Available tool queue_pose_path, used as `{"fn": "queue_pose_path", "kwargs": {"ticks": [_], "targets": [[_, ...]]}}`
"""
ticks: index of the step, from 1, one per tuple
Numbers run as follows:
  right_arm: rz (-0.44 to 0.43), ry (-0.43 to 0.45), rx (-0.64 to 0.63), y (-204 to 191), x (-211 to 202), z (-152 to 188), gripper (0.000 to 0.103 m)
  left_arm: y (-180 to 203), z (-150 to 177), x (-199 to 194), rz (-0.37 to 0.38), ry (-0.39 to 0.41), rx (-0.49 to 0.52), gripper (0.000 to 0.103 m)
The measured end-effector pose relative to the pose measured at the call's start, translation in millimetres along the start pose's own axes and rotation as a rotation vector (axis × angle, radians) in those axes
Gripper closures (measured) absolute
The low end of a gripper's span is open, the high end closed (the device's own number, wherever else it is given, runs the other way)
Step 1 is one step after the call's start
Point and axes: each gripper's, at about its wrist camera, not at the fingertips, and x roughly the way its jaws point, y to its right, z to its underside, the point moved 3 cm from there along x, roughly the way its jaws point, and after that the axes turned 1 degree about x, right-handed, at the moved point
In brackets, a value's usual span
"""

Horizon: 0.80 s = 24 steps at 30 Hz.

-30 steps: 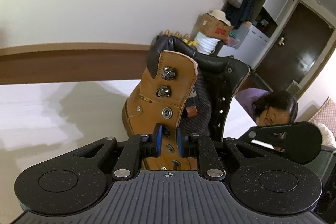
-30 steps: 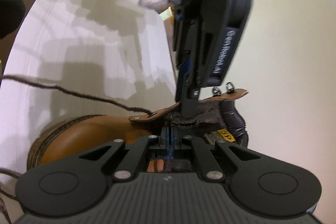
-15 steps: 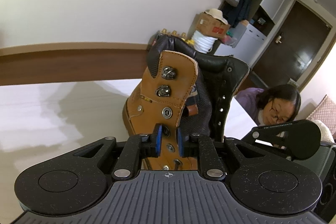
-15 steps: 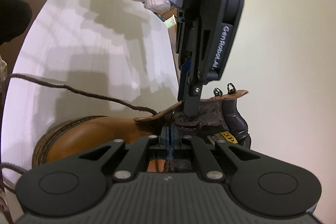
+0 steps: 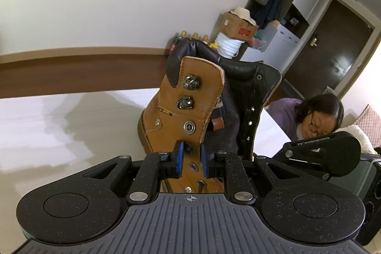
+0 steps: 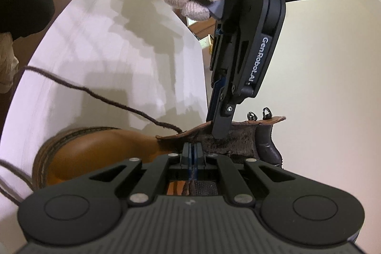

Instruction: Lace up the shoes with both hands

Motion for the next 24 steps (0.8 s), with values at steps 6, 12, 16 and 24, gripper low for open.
{"fn": "queue_pose_path", "kwargs": {"ticks": [6, 12, 16, 24], "targets": [[0.023, 0.002, 0.066, 7.2, 10.2, -0.5, 0.100, 0.6, -0.1, 0.2, 0.000, -0.001, 0.004, 0.085], [0.015, 0.029, 0.101, 8.2, 14.2, -6.7, 0.100, -0.3, 0.2, 2.1, -0.005, -0.001, 0.010, 0.074], [0.014, 0.020, 0.113, 8.8, 16.6, -6.0, 0.100, 0.9, 3.8, -2.8, 0.013, -0.016, 0.040, 0.068], [0.028, 0.016, 0.136, 8.0, 17.6, -4.4, 0.100, -8.1, 27.2, -20.8, 0.047, 0.026, 0.126, 0.064]]}}
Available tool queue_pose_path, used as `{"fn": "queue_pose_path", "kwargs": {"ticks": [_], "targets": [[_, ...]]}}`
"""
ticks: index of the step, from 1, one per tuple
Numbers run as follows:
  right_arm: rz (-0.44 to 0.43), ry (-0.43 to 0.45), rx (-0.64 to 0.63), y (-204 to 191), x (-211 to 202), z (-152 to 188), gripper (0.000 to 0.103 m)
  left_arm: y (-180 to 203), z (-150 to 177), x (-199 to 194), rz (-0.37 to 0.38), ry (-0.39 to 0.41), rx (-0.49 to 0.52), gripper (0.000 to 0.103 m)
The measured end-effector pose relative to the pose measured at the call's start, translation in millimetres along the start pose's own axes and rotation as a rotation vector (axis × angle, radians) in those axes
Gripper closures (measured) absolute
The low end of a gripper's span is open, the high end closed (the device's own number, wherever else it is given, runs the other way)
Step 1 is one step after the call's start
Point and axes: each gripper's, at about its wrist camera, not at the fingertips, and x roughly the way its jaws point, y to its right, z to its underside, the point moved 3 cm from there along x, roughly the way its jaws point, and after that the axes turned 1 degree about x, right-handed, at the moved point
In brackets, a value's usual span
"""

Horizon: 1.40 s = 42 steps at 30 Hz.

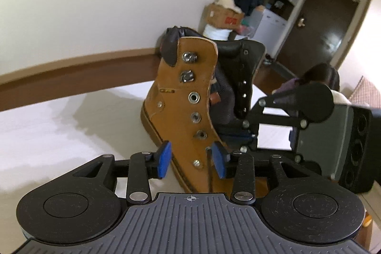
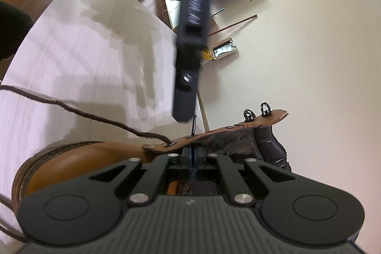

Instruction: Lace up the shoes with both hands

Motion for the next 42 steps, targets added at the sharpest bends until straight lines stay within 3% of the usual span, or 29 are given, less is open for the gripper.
{"fn": "queue_pose_path", "kwargs": {"ticks": [7, 9, 11, 15, 18, 20, 26, 33, 39, 42], "targets": [[-0.002, -0.003, -0.002, 0.2, 0.6, -1.4, 0.100, -2.2, -2.4, 8.6, 0.074, 0.065, 0.030, 0.076], [-0.002, -0.003, 0.002, 1.0, -0.1, -0.1, 0.100, -0.7, -4.1, 12.9, 0.086, 0.061, 0.049, 0.092], [-0.002, -0.003, 0.004, 1.3, 0.3, 0.9, 0.100, -0.6, -4.8, 15.5, 0.089, 0.057, 0.051, 0.099], [0.000, -0.001, 0.015, 2.2, -1.4, 1.8, 0.099, -0.9, -3.4, 16.8, 0.102, 0.052, 0.052, 0.101], [0.024, -0.009, 0.040, 4.6, -4.7, 3.9, 0.089, -7.4, -2.7, 6.9, 0.079, 0.065, 0.034, 0.101], [0.054, -0.017, 0.079, 8.7, -14.3, 7.1, 0.084, -14.3, -2.9, -5.4, 0.049, 0.078, 0.023, 0.101], [0.128, -0.046, 0.169, 7.9, -51.6, 16.2, 0.083, -47.6, -2.0, -65.3, -0.147, 0.098, 0.031, 0.101], [0.157, -0.128, 0.350, 4.8, -89.1, 27.6, 0.082, -82.7, 2.8, -146.3, -0.357, 0.151, 0.004, 0.101], [0.159, -0.149, 0.440, -6.8, -105.9, 27.2, 0.082, -110.2, 3.4, -203.7, -0.544, 0.192, -0.019, 0.101], [0.155, -0.146, 0.466, -13.2, -113.7, 19.7, 0.081, -123.7, 9.1, -220.6, -0.593, 0.194, -0.033, 0.101]]}}
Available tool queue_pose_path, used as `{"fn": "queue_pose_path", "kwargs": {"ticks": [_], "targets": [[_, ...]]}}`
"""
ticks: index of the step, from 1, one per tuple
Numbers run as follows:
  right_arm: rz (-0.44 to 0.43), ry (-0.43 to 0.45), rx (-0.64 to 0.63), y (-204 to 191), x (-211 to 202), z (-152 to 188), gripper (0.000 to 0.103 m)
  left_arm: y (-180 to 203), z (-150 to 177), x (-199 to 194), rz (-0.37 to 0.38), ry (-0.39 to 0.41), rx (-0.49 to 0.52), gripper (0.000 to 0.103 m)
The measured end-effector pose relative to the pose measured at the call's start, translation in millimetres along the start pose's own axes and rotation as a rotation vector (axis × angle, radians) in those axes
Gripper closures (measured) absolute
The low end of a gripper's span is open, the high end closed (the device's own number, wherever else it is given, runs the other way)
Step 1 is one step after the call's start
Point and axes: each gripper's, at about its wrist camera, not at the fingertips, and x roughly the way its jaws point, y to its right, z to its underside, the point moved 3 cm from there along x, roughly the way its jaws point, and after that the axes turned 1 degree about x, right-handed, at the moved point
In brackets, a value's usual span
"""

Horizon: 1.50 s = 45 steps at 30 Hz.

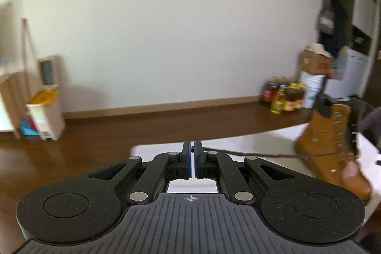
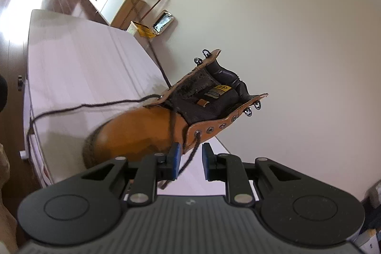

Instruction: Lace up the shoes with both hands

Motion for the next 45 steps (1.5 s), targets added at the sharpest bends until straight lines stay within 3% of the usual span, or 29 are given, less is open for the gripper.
{"fn": "queue_pose_path", "kwargs": {"ticks": [4, 10, 12, 15, 18, 21, 32, 38, 45], "targets": [[-0.003, -0.051, 0.022, -5.3, 6.4, -1.9, 0.074, -23.0, 11.7, -10.3, -0.061, -0.014, -0.021, 0.101], [-0.033, -0.103, 0.114, 10.8, 27.9, 3.1, 0.075, -36.8, 20.2, -16.1, -0.123, -0.031, -0.018, 0.101], [-0.011, -0.114, 0.066, 10.5, 33.8, 3.5, 0.075, -39.7, 18.7, -15.8, -0.143, -0.037, -0.010, 0.101], [0.035, -0.136, -0.110, -0.6, 41.4, 7.9, 0.075, -46.6, 18.0, -13.8, -0.161, -0.050, -0.010, 0.101], [0.022, -0.156, -0.237, -10.0, 49.7, 15.6, 0.075, -48.2, 18.6, -11.2, -0.172, -0.057, -0.008, 0.101], [0.002, -0.160, -0.280, -13.6, 60.4, 21.0, 0.074, -51.7, 20.2, -9.0, -0.181, -0.062, -0.016, 0.101], [0.073, 0.000, -0.200, -5.0, 50.9, -1.2, 0.069, -62.1, 40.9, -5.7, -0.207, -0.109, -0.033, 0.101], [0.104, 0.011, -0.179, 7.9, 63.9, -16.7, 0.068, -68.0, 61.0, -7.6, -0.219, -0.152, -0.033, 0.101], [0.127, -0.042, -0.124, 22.2, 72.8, -23.8, 0.065, -85.6, 82.7, -22.6, -0.262, -0.189, -0.052, 0.101]]}}
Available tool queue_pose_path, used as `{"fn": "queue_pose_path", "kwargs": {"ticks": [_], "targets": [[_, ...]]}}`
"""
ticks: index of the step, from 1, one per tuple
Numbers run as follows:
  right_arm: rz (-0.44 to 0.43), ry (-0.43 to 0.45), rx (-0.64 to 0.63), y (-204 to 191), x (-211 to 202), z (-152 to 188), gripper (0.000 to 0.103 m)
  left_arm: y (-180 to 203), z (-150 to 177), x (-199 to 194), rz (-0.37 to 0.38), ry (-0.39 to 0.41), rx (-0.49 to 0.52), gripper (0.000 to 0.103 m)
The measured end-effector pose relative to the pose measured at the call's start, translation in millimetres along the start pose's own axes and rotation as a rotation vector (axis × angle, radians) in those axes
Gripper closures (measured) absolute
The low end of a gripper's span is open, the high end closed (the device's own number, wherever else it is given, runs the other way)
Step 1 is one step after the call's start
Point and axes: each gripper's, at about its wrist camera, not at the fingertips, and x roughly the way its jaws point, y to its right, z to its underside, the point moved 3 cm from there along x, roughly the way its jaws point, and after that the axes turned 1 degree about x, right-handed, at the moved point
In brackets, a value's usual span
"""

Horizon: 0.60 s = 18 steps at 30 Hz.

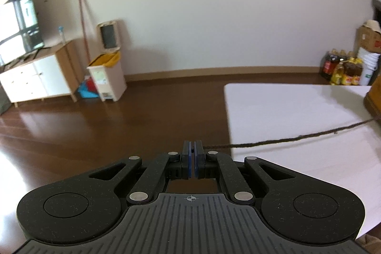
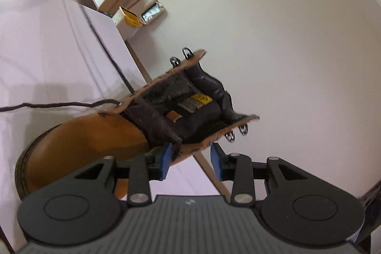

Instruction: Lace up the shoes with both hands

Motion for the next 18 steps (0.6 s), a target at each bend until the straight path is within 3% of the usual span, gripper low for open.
{"fn": "queue_pose_path", "kwargs": {"ticks": [9, 18], "targets": [[-0.027, -0.031, 0.039, -17.4, -25.4, 10.3, 0.064, -10.7, 39.0, 4.8, -0.024, -0.077, -0.007, 0.101], [-0.074, -0.005, 0.087, -34.6, -50.1, 3.6, 0.063, -30.1, 59.6, -14.3, -0.035, -0.083, -0.024, 0.101]]}}
